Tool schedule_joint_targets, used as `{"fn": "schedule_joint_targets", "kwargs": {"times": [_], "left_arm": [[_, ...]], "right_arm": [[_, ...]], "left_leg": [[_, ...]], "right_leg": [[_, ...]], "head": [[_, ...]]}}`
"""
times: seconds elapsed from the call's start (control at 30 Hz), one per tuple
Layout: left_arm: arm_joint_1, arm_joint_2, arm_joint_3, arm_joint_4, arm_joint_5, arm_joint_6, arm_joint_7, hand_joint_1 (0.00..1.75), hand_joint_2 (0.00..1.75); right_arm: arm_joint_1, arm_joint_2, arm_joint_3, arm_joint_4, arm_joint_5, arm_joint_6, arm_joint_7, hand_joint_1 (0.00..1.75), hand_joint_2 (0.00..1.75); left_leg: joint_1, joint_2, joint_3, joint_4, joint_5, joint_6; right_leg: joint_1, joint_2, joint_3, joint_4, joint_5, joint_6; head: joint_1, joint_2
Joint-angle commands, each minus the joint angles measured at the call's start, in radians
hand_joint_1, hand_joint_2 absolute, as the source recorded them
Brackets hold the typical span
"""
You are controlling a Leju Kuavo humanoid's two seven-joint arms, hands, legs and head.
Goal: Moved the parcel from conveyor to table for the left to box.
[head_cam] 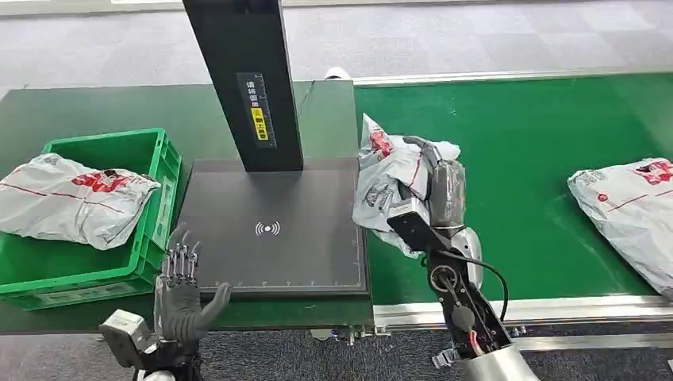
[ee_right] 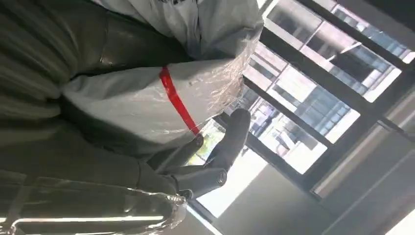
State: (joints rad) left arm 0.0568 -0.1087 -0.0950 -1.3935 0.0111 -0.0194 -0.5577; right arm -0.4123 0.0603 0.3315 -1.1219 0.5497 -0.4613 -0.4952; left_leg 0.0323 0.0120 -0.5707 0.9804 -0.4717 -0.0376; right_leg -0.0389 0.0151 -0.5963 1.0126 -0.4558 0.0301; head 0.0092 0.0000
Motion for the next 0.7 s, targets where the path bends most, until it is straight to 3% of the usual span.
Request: {"fn": "schedule_joint_targets", "kwargs": {"times": [0.03, 0.17, 0.23, 0.6, 0.7], "left_arm": [[-0.02, -0.01, -0.008, -0.002, 0.024, 0.041, -0.019, 0.0, 1.75], [-0.04, 0.006, -0.031, 0.016, 0.031, 0.052, -0.028, 0.0, 1.75], [-0.045, 0.007, -0.036, 0.018, 0.034, 0.05, -0.028, 0.0, 1.75], [-0.11, 0.001, -0.064, 0.074, 0.042, 0.017, -0.014, 0.0, 1.75], [-0.137, 0.0, -0.073, 0.1, 0.044, 0.014, -0.013, 0.0, 1.75]], "right_arm": [[-0.142, 0.048, 0.197, 0.233, 0.005, 0.023, 0.021, 1.75, 1.75], [-0.24, 0.115, 0.326, 0.52, 0.031, 0.319, 0.129, 1.75, 1.75], [-0.269, 0.144, 0.364, 0.626, 0.043, 0.379, 0.13, 1.75, 1.75], [-0.283, 0.154, 0.432, 0.712, 0.065, 0.472, 0.116, 1.75, 1.75], [-0.267, 0.159, 0.447, 0.704, 0.056, 0.489, 0.043, 1.75, 1.75]], "left_leg": [[0.0, 0.003, 0.001, 0.0, -0.001, 0.002], [0.0, 0.004, 0.005, -0.002, 0.0, 0.004], [0.0, 0.006, 0.005, -0.002, 0.0, 0.002], [0.0, -0.004, 0.003, -0.002, 0.001, 0.003], [0.0, -0.004, 0.002, -0.001, 0.001, 0.002]], "right_leg": [[0.001, 0.002, 0.0, 0.0, 0.001, -0.003], [0.002, 0.003, 0.003, -0.002, 0.002, -0.005], [0.001, 0.005, 0.002, -0.001, 0.001, -0.003], [0.001, -0.005, 0.004, -0.002, 0.0, -0.003], [0.001, -0.005, 0.003, -0.001, 0.0, -0.003]], "head": [[0.0, 0.0], [0.0, 0.0], [0.0, 0.0], [0.0, 0.0], [0.0, 0.0]]}}
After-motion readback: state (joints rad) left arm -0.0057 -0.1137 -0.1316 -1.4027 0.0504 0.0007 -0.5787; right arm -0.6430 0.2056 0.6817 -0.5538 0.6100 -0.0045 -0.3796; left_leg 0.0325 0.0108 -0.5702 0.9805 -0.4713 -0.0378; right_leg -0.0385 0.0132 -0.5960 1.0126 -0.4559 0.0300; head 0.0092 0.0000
